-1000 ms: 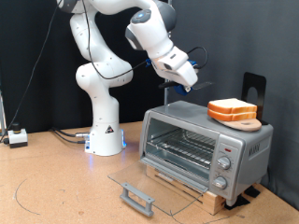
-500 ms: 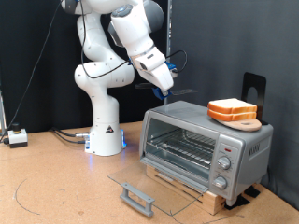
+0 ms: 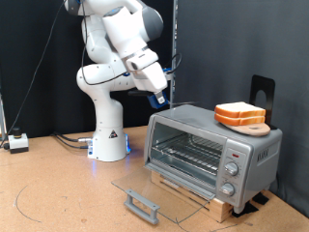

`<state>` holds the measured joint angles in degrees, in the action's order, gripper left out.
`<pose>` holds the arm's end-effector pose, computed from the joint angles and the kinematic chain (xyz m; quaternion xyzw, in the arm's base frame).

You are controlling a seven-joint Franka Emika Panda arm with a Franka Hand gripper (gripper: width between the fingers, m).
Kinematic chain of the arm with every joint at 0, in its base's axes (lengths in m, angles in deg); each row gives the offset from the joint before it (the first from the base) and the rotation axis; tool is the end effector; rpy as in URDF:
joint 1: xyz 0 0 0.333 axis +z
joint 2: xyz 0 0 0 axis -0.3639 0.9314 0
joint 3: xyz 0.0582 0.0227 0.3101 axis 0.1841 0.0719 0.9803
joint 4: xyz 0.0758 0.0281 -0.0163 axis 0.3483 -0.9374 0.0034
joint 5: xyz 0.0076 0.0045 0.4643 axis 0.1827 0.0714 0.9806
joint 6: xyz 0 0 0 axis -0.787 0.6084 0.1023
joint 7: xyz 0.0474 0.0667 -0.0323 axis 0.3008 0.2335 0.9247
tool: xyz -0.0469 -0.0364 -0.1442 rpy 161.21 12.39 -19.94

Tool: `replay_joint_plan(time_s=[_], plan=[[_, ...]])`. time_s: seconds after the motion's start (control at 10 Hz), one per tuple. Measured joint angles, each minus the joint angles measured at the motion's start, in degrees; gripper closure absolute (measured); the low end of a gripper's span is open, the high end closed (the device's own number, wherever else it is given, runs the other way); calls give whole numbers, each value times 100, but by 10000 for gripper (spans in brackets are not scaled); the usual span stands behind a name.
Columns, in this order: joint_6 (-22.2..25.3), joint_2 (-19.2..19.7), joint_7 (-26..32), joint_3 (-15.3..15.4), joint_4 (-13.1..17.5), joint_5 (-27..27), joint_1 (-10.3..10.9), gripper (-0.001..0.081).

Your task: Make a piece of toast with the oven

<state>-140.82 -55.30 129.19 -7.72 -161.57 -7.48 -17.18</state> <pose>0.4038 0.0112 0.3499 -0.9074 -0.3402 -0.1908 0.1567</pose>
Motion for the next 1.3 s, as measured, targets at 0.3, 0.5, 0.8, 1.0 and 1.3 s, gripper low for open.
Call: replay_joint_plan(time_s=[0.3, 0.5, 0.8, 1.0, 1.3], plan=[[609, 187, 46, -459, 234, -428, -471, 408], [655, 389, 320, -778, 274, -608, -659, 408], [701, 502, 609, -837, 310, -666, -634, 408], [463, 502, 735, -560, 307, -736, -514, 408], [245, 612, 191, -5, 499, -681, -342, 408]])
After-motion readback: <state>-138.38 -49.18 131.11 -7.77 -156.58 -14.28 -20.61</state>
